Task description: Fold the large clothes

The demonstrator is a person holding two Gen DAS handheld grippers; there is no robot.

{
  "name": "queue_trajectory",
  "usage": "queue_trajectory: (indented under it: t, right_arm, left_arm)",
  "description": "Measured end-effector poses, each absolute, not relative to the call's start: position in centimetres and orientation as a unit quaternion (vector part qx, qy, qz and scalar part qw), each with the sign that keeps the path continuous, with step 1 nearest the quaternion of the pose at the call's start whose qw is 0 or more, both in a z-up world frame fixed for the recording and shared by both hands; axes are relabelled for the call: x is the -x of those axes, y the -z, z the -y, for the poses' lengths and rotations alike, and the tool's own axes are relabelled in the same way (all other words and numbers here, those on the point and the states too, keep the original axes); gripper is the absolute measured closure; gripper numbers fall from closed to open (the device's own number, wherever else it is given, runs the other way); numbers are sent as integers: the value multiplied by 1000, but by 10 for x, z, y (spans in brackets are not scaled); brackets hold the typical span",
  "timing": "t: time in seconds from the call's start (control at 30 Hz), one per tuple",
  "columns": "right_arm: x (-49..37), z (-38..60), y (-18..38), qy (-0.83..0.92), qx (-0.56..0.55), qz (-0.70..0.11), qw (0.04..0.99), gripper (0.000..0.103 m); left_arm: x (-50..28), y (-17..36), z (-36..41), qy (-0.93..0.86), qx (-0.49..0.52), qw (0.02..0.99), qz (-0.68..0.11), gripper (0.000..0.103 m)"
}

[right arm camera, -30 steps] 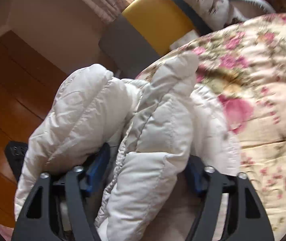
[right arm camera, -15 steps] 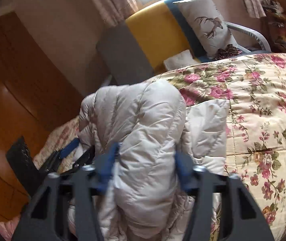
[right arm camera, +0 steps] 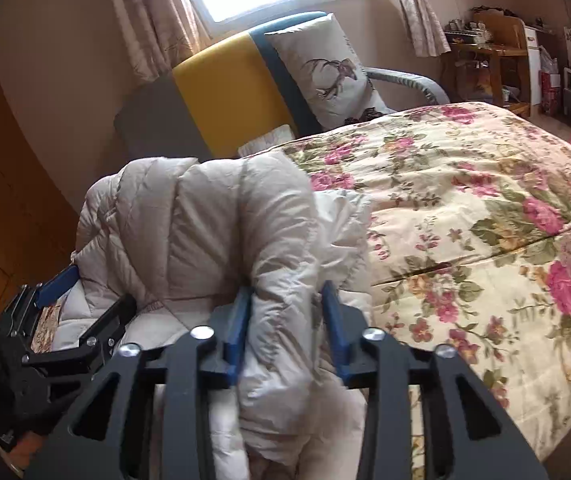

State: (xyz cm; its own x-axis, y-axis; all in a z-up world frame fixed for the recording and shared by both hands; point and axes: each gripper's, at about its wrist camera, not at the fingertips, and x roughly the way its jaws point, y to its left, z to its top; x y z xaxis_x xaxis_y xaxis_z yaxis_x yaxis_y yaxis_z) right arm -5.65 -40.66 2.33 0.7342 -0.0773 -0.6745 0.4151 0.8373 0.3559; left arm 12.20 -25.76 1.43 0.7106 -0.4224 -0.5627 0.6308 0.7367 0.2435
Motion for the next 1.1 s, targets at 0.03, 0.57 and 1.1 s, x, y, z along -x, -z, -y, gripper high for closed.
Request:
queue_trajectory:
  t: [0.03, 0.57, 1.1]
  right_arm:
    - [61, 408, -37, 143, -250, -324, 901, 51]
    - [-46, 399, -10, 176, -146, -365, 903, 86]
    - [-57, 401, 13, 192, -142, -388, 890, 84]
  left_arm:
    - [-121, -13, 257, 291, -212, 901, -242, 12]
    - [-118, -10, 261, 311, -184, 898, -252, 6]
    - [-221, -47, 296, 259, -192, 872, -368, 6]
